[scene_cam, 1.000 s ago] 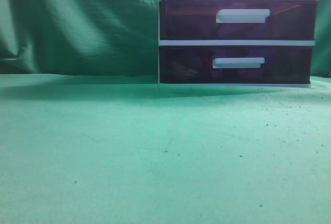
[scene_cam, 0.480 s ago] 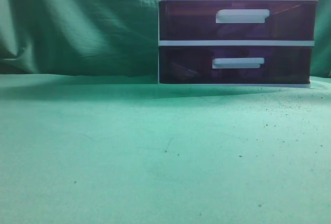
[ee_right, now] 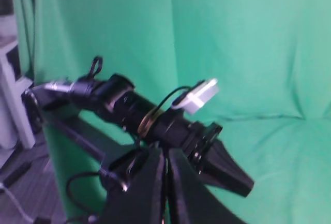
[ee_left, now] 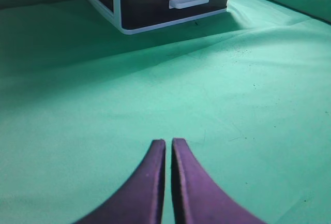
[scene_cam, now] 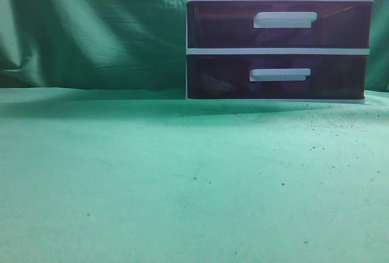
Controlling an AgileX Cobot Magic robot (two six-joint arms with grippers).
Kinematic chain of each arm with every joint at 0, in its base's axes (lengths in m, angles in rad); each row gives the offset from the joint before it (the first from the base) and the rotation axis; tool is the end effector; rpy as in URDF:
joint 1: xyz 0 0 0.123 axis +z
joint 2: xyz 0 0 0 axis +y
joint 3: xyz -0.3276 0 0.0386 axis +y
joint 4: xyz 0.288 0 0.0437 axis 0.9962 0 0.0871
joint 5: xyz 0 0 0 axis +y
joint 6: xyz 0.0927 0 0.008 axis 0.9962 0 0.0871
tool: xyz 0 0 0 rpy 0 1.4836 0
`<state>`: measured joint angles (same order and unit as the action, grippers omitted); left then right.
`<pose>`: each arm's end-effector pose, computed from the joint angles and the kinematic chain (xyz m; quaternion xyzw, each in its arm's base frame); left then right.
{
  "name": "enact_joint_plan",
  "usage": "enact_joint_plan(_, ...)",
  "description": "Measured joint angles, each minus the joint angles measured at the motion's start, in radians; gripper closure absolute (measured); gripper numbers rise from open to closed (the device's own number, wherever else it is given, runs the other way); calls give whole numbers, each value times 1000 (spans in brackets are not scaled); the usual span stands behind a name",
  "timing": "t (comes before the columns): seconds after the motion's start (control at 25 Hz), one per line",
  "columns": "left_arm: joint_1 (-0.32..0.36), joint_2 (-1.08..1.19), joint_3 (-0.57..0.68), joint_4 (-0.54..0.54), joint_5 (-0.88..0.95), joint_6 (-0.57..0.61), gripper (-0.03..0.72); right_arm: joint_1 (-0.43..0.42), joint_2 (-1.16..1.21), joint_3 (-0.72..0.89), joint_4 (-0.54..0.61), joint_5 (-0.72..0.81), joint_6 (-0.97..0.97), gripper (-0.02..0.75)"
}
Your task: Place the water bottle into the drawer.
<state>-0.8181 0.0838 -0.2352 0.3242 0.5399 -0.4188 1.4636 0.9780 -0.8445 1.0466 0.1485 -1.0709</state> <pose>0.0406 -0.0210 0.2502 0.2186 0.7665 -0.2180 0.5631 0.0129 0.2318 0.4101 -0.5385 0.5196 0.4711 0.4671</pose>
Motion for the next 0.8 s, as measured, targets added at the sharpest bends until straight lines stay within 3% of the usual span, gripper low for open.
enact_joint_plan(0.08,0,0,0,2,0,0,688,-14,0,0,-245,47,304,738)
enact_joint_plan(0.2,0,0,0,2,0,0,688,-48,0,0,-515,159,691,738)
enact_joint_plan(0.36,0,0,0,2,0,0,688,-146,-39,6,-751,341,1040,738)
enact_joint_plan(0.56,0,0,0,2,0,0,688,-323,-133,36,-869,350,1178,738)
enact_joint_plan(0.8,0,0,0,2,0,0,688,-615,-320,135,-965,335,1286,738)
